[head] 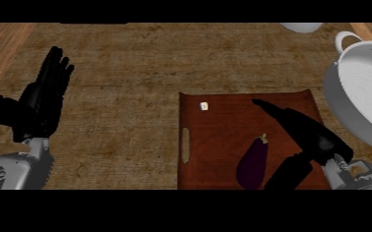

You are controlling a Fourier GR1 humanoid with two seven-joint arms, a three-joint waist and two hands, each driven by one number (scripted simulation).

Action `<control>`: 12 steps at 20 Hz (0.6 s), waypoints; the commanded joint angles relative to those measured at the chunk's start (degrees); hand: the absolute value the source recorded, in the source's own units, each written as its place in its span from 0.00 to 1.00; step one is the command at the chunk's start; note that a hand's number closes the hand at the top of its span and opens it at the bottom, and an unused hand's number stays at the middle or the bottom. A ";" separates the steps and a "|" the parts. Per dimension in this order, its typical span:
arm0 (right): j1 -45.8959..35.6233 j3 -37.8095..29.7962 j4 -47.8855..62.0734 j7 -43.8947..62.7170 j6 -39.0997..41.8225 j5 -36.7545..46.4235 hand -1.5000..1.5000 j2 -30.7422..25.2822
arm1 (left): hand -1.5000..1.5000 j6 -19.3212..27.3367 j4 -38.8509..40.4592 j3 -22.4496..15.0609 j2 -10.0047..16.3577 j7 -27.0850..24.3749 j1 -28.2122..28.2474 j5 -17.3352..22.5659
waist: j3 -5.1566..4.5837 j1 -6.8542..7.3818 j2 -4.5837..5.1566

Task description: Pick the eggplant from the tray and place it in the pot

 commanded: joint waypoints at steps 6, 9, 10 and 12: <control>2.91 1.79 3.51 2.73 2.66 9.05 0.00 4.54 | 0.50 -2.84 3.37 2.71 -1.36 -1.56 -0.42 -1.65 | 0.02 -0.29 0.00; 3.15 0.24 3.00 3.97 4.89 9.58 0.00 5.31 | 0.50 -4.43 -0.58 3.62 -1.38 -1.47 3.31 -1.40 | 0.02 -0.21 -0.06; 4.06 2.47 7.03 -0.91 2.31 13.88 0.00 7.45 | 0.50 -4.74 -4.12 4.12 -0.59 1.47 3.86 -0.60 | 0.03 -0.05 -0.05; 6.85 2.56 6.34 -2.59 2.94 15.97 0.00 8.52 | 0.50 -4.06 -0.28 3.79 -3.03 -0.18 1.26 -2.57 | 0.03 -0.35 -0.02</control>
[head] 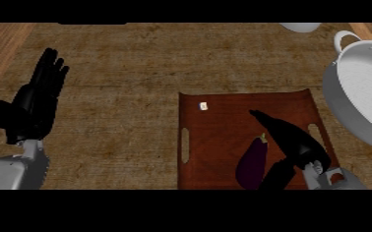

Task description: Pick the eggplant from the tray and place it in the pot

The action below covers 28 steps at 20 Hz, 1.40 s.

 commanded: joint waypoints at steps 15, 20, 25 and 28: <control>7.51 -2.13 9.93 -10.21 0.76 15.12 0.00 9.04 | 0.50 -3.41 -4.75 3.81 -2.40 6.24 -0.46 -2.68 | 0.02 -0.02 -0.03; 1.84 -0.71 16.47 -21.77 3.14 18.35 1.00 6.50 | 0.50 -2.85 -0.16 3.00 -4.21 2.15 -1.27 -4.88 | 0.03 0.20 0.09; 3.73 -1.08 13.83 -20.89 3.47 19.93 1.00 8.47 | 0.50 -3.04 -0.50 4.08 -4.46 4.17 -4.04 -4.38 | 0.01 -0.09 0.03; 5.02 -1.02 15.85 -24.36 2.38 21.33 1.00 7.94 | 0.50 -3.00 0.46 2.40 -6.73 0.58 -0.53 -5.75 | 0.01 -0.09 0.06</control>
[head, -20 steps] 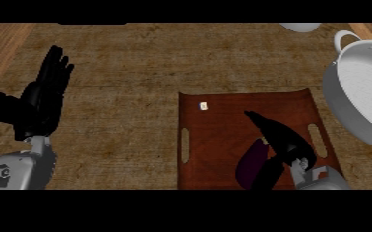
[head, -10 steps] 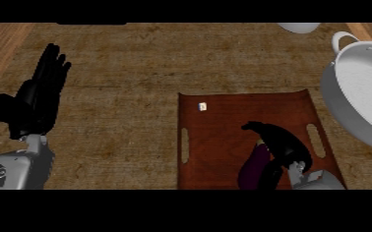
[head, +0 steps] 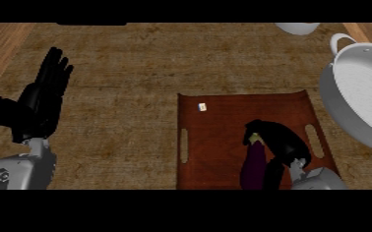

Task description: Pick the eggplant from the tray and place it in the pot

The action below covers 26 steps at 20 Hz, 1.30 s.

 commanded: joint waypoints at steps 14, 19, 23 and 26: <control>33.56 6.48 -39.62 -29.04 -13.71 9.67 1.00 -25.76 | 0.50 1.41 -0.54 0.90 -0.62 1.36 0.20 -1.24 | 0.86 -1.96 0.36; 38.03 -5.70 -46.69 -30.99 -22.85 0.32 1.00 -21.96 | 0.50 -0.12 0.77 3.08 0.79 -0.31 1.72 0.06 | 0.86 -3.16 0.33; 41.42 -14.18 -50.70 -31.59 -28.16 -5.44 1.00 -18.20 | 0.50 0.18 -3.34 2.97 1.31 1.97 2.83 0.10 | 0.91 -2.86 0.08; 40.33 -22.76 -49.79 -32.23 -29.35 -11.17 1.00 -16.94 | 0.50 -0.15 -1.53 2.30 0.06 0.56 2.89 0.20 | 0.87 -2.54 0.44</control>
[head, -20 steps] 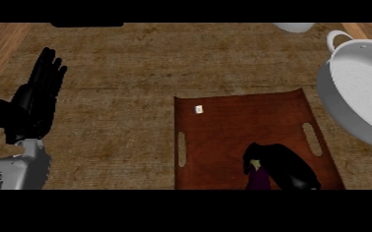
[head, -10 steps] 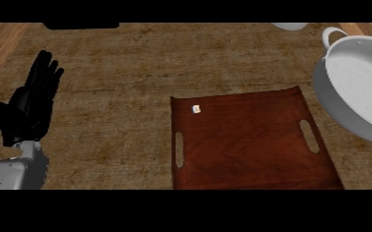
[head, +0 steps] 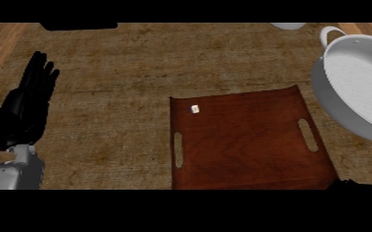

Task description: Pick the eggplant from the tray and place it in the pot

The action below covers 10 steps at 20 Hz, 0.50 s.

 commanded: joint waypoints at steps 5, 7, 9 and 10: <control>-1.16 -24.16 -2.65 0.33 -0.24 -21.89 1.00 1.45 | 0.50 0.22 1.85 -0.24 0.39 0.94 -3.39 -0.97 | -0.02 0.97 0.40; -0.60 -30.32 -0.98 -0.92 2.39 -28.23 1.00 0.71 | 0.50 0.08 5.41 -1.10 -1.36 -3.22 -3.29 -1.87 | -0.05 0.79 0.47; -3.81 -35.33 6.48 -1.63 5.79 -33.32 1.00 -1.03 | 0.50 -2.20 2.67 0.09 -0.49 -1.83 -1.33 0.94 | -0.04 2.08 0.47; -5.11 -39.45 7.59 -0.71 7.86 -38.29 1.00 -3.11 | 0.50 -0.56 1.95 -1.35 -1.44 -1.15 -1.34 -0.89 | -0.04 1.91 0.41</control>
